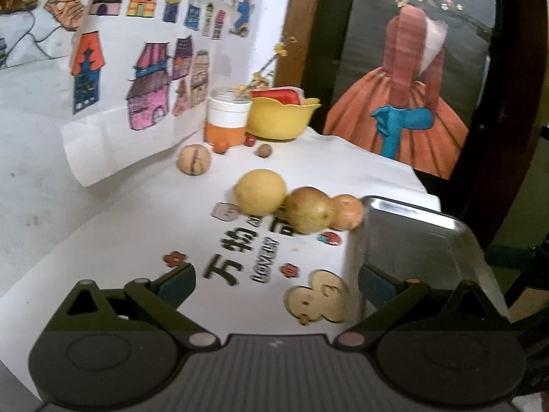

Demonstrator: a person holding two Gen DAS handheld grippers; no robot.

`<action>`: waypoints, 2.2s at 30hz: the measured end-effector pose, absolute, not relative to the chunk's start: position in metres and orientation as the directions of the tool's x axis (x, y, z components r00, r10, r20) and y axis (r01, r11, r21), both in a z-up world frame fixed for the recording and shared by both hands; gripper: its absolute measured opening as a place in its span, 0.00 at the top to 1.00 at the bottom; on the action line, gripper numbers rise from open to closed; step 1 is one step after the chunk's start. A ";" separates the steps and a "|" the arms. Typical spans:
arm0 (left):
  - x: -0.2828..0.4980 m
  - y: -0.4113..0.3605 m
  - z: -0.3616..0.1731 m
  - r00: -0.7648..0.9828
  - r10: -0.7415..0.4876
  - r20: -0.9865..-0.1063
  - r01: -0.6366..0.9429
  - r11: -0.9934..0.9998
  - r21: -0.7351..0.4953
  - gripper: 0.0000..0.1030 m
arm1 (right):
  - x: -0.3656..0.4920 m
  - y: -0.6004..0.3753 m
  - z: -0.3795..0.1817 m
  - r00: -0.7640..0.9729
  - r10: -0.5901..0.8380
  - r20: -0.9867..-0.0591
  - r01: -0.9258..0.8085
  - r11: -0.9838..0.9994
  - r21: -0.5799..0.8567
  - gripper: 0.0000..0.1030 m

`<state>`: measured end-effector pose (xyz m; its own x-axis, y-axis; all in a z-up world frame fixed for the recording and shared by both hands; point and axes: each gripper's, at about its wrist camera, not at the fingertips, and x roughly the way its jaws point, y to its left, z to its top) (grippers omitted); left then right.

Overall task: Organize fruits
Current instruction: 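Move the left tool toward the yellow lemon while the right tool approaches the pear, then close the left tool on the yellow lemon while the right tool closes on the pear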

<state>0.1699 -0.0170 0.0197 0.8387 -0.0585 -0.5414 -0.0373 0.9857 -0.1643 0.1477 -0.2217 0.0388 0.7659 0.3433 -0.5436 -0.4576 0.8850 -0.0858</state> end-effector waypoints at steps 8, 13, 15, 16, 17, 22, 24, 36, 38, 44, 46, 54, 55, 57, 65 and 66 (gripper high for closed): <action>0.186 0.011 0.018 0.823 -0.002 -0.568 -0.108 0.981 -0.159 0.00 | 0.174 -0.200 0.039 0.745 0.359 -0.562 -0.512 0.848 -0.138 0.01; 0.197 0.024 0.013 0.805 0.015 -0.593 -0.138 0.977 -0.163 0.00 | 0.189 -0.190 0.035 0.735 0.361 -0.574 -0.537 0.827 -0.167 0.01; 0.201 0.027 0.012 0.799 0.019 -0.601 -0.142 0.977 -0.158 0.00 | 0.195 -0.186 0.035 0.730 0.371 -0.574 -0.553 0.814 -0.176 0.01; 0.204 0.028 0.012 0.796 0.020 -0.605 -0.143 0.977 -0.155 0.00 | 0.198 -0.183 0.035 0.725 0.380 -0.574 -0.566 0.804 -0.182 0.01; 0.206 0.029 0.013 0.793 0.020 -0.609 -0.142 0.978 -0.153 0.00 | 0.202 -0.180 0.035 0.718 0.388 -0.578 -0.581 0.791 -0.191 0.01; 0.219 0.033 0.017 0.788 0.019 -0.615 -0.131 0.982 -0.138 0.00 | 0.217 -0.165 0.034 0.708 0.404 -0.579 -0.622 0.744 -0.243 0.01; 0.224 0.033 0.018 0.790 0.015 -0.614 -0.125 0.983 -0.136 0.00 | 0.226 -0.161 0.031 0.700 0.404 -0.590 -0.628 0.741 -0.239 0.01; 0.263 0.032 0.018 0.801 -0.016 -0.598 -0.080 0.988 -0.134 0.00 | 0.253 -0.140 0.016 0.682 0.390 -0.619 -0.663 0.686 -0.299 0.01; 0.268 0.031 0.015 0.801 -0.030 -0.598 -0.065 0.989 -0.136 0.00 | 0.257 -0.137 0.014 0.688 0.386 -0.615 -0.661 0.683 -0.311 0.03; 0.286 0.030 0.010 0.796 -0.070 -0.602 -0.041 0.985 -0.169 0.01 | 0.268 -0.131 0.009 0.716 0.360 -0.598 -0.630 0.702 -0.332 0.13; 0.291 0.029 0.009 0.795 -0.075 -0.602 -0.042 0.983 -0.178 0.01 | 0.270 -0.129 0.008 0.722 0.358 -0.592 -0.629 0.696 -0.346 0.15; 0.309 0.028 0.005 0.797 -0.077 -0.600 -0.075 0.972 -0.223 0.01 | 0.272 -0.120 -0.001 0.728 0.348 -0.590 -0.628 0.683 -0.373 0.26; 0.311 0.028 0.005 0.798 -0.079 -0.597 -0.074 0.971 -0.228 0.01 | 0.271 -0.119 -0.003 0.732 0.345 -0.587 -0.627 0.679 -0.383 0.26; 0.314 0.027 0.004 0.801 -0.083 -0.593 -0.073 0.969 -0.235 0.01 | 0.271 -0.117 -0.005 0.738 0.337 -0.585 -0.624 0.671 -0.401 0.27; 0.322 0.024 -0.002 0.794 -0.117 -0.596 -0.058 0.962 -0.266 0.09 | 0.272 -0.112 -0.013 0.750 0.322 -0.577 -0.619 0.650 -0.441 0.31; 0.323 0.024 -0.002 0.794 -0.121 -0.596 -0.057 0.961 -0.272 0.11 | 0.273 -0.112 -0.014 0.749 0.322 -0.579 -0.620 0.650 -0.441 0.33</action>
<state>0.3227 0.0243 -0.0017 0.7940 -0.1215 -0.5956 -0.0570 0.9606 -0.2719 0.2729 -0.1115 -0.0137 0.7491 0.3215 -0.5792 -0.6195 0.6497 -0.4406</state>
